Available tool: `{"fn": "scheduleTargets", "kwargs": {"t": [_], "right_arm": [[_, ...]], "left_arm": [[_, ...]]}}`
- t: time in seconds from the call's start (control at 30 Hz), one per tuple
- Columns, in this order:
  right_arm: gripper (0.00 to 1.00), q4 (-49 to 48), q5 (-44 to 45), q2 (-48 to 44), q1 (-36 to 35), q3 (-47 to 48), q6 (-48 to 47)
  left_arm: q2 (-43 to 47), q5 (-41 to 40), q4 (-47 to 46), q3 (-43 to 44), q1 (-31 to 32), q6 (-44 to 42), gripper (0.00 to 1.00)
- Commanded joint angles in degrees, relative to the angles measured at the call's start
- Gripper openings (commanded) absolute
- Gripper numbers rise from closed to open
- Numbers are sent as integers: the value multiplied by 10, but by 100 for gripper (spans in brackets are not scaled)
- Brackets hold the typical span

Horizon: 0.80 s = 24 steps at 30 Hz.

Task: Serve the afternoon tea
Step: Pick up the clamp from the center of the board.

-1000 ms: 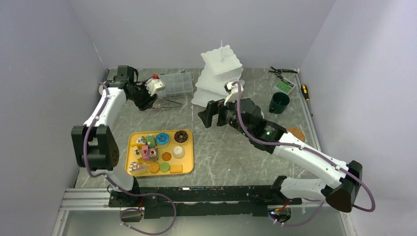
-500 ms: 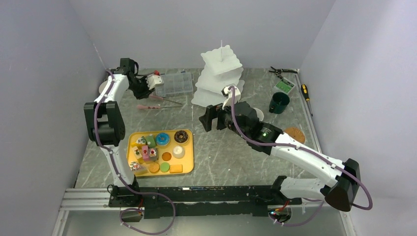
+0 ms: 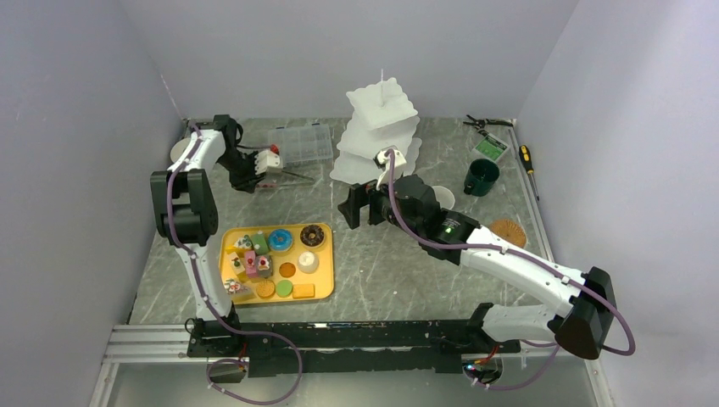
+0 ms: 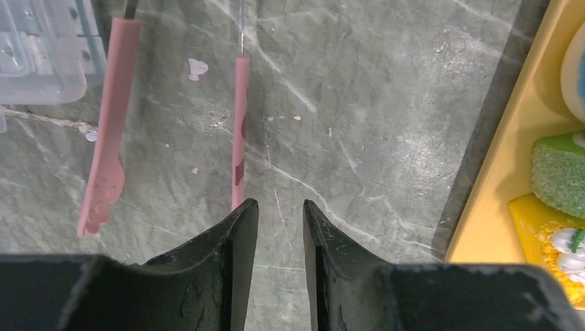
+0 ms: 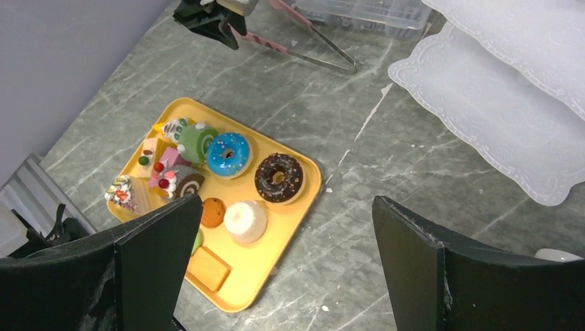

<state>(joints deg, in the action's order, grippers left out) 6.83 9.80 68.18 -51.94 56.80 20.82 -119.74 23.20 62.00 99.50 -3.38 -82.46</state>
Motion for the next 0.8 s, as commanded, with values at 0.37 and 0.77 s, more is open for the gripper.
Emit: {"fn": "scheduleTargets", "kwargs": {"t": [0.37, 0.77], "right_arm": [[100, -48, -31, -21, -1, -10, -11], [99, -54, -45, -17, 0, -5, -9]], "left_arm": [[-36, -23, -58, -24, -3, -45, 35], [-14, -6, -55, -50, -2, -73, 4]]}}
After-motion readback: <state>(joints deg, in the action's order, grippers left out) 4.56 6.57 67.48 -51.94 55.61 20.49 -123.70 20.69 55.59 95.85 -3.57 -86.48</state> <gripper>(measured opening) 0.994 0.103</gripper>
